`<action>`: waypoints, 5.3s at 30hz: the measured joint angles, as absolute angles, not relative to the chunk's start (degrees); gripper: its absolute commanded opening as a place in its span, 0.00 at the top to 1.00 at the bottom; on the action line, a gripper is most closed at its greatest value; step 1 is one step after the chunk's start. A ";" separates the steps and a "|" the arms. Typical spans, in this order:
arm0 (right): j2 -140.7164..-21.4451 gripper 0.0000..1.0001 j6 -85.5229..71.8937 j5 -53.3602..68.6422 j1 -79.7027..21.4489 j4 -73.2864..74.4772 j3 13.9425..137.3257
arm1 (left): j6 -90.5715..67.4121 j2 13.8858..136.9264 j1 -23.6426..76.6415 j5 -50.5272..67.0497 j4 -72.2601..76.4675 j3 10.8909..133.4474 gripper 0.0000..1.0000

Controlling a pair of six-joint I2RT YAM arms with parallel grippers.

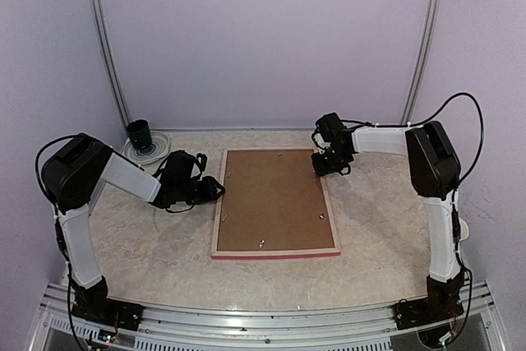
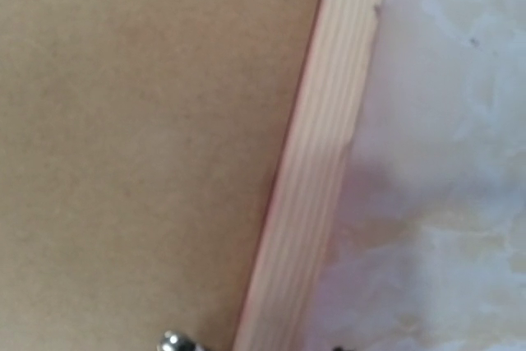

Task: Put the photo into the frame
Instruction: Press the fastener onto the backboard.

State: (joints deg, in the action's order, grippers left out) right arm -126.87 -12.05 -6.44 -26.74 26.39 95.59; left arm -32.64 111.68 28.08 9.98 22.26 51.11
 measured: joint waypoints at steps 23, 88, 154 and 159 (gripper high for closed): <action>-127.74 0.59 -11.55 -10.52 -27.53 26.59 96.71 | -32.47 112.62 28.08 10.33 22.26 52.07 0.68; -104.79 0.38 -18.59 5.93 -33.54 31.79 65.78 | -32.51 112.55 28.23 10.28 22.57 52.03 0.68; -107.20 0.63 -14.35 -3.27 -34.98 37.67 70.65 | -32.49 112.57 28.34 11.18 22.63 51.92 0.68; -107.28 0.60 -12.88 -2.66 -35.09 37.78 70.94 | -32.49 112.60 28.34 11.20 22.63 51.92 0.68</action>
